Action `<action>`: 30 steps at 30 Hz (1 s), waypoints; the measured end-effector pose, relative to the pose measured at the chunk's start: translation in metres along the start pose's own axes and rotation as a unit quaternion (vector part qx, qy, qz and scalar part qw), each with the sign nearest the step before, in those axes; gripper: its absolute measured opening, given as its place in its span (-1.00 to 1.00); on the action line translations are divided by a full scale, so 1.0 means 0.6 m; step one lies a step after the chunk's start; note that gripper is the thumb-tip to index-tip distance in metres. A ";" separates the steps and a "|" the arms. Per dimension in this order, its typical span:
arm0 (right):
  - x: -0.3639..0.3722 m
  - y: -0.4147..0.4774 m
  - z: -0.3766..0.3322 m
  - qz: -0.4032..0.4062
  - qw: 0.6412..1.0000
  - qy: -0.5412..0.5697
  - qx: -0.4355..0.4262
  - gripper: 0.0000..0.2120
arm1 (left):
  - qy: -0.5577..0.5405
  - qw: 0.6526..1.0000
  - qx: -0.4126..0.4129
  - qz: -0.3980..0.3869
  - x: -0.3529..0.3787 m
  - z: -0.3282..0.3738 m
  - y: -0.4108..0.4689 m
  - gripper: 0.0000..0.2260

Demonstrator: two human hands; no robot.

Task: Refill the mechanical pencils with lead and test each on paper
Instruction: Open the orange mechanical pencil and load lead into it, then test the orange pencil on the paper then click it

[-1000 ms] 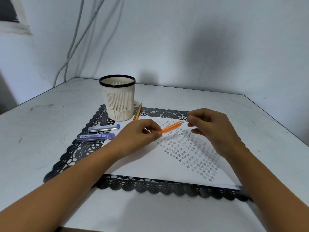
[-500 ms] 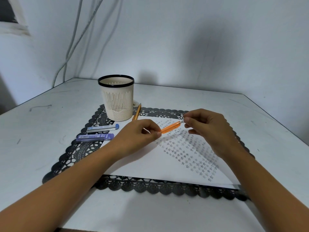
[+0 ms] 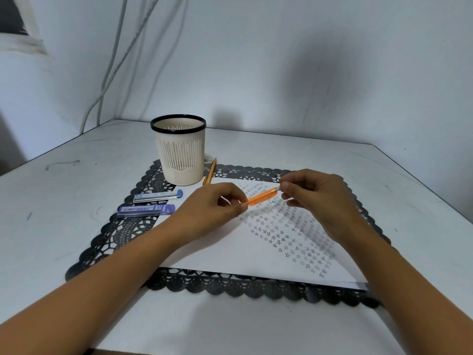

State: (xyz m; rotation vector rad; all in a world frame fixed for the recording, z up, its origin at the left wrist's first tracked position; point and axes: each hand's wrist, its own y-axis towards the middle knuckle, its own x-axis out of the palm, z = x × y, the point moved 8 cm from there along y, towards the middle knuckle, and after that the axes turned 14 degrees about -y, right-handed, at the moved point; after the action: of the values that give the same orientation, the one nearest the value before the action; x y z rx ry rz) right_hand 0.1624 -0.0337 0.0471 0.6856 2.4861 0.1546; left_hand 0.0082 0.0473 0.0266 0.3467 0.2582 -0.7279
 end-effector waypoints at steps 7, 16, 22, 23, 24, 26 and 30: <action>0.009 0.000 0.000 -0.029 0.999 0.013 -0.005 -0.90 | 0.015 0.999 0.052 0.006 0.003 0.010 -0.003 -0.83; 0.012 0.000 0.016 -0.002 1.000 0.016 0.022 -0.83 | 0.009 0.997 0.075 0.010 0.006 0.013 -0.003 -0.82; 0.052 -0.003 0.027 -0.109 0.971 0.195 0.079 -0.74 | 0.000 0.998 0.060 0.029 -0.002 0.007 0.001 -0.84; 0.058 -0.004 0.027 -0.124 0.964 0.218 0.088 -0.75 | -0.001 0.998 0.061 0.030 -0.002 0.007 0.002 -0.84; 0.063 -0.006 0.028 -0.133 0.959 0.231 0.095 -0.76 | -0.002 0.998 0.063 0.030 -0.002 0.008 0.002 -0.84; 0.066 -0.007 0.031 -0.139 0.954 0.242 0.109 -0.78 | -0.006 0.997 0.067 0.025 0.000 0.010 0.000 -0.85; 0.051 -0.001 0.042 -0.087 0.936 0.311 0.142 -0.86 | 0.005 0.997 0.070 -0.003 0.009 0.010 -0.003 -0.95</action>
State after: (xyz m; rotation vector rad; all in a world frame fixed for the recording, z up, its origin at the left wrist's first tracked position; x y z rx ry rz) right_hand 0.1539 -0.0197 0.0112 0.5863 3.2107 -0.0707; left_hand 0.0118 0.0406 0.0296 0.4841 0.2189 -0.7528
